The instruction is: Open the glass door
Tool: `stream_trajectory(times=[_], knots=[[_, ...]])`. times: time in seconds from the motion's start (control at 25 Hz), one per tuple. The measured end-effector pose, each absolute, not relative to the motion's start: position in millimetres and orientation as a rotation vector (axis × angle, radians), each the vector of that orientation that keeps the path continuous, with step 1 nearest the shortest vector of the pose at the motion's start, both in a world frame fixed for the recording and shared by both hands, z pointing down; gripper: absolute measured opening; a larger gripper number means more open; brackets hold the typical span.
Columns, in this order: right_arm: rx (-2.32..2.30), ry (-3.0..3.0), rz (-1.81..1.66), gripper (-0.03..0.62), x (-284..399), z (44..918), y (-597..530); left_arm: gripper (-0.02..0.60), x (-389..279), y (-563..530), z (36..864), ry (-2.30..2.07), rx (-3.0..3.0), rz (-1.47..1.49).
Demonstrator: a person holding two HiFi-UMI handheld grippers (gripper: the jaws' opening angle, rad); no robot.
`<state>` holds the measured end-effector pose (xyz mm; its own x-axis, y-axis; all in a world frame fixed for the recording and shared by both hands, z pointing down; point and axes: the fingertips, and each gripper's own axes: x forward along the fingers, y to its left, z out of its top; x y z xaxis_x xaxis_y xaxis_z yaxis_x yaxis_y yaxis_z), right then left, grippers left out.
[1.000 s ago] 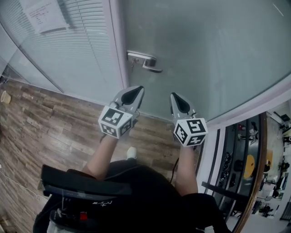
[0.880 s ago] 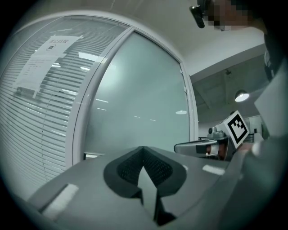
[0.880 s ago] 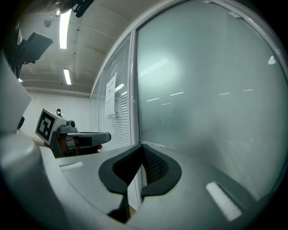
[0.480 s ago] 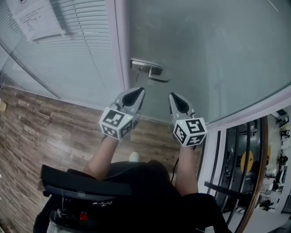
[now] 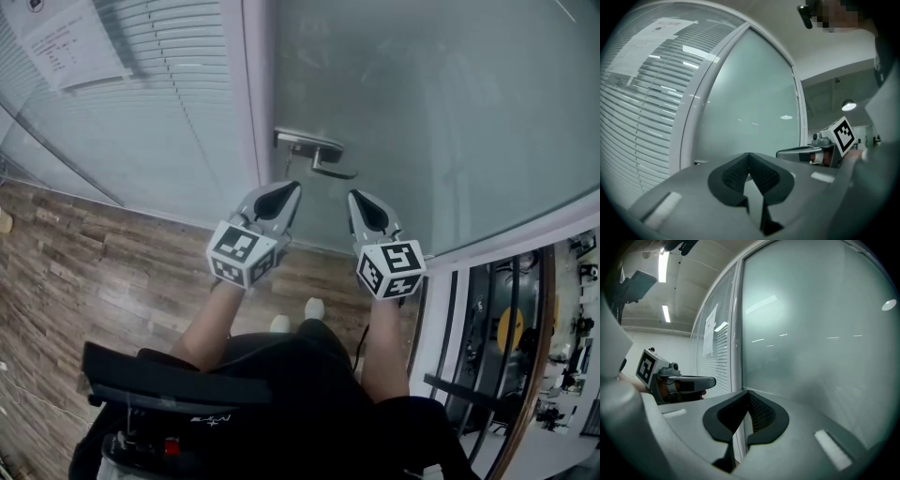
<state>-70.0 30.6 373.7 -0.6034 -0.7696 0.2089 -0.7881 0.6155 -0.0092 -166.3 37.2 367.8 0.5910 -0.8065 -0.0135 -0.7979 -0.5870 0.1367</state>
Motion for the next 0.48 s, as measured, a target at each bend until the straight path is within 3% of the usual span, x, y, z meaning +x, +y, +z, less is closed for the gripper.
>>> stream_trajectory(times=[0.48], knots=[[1.229,-2.610,0.139,0.003,-73.6,394.4,2.3,-0.001,-171.3,20.1,377.7,-1.407,2.660,-0.087]])
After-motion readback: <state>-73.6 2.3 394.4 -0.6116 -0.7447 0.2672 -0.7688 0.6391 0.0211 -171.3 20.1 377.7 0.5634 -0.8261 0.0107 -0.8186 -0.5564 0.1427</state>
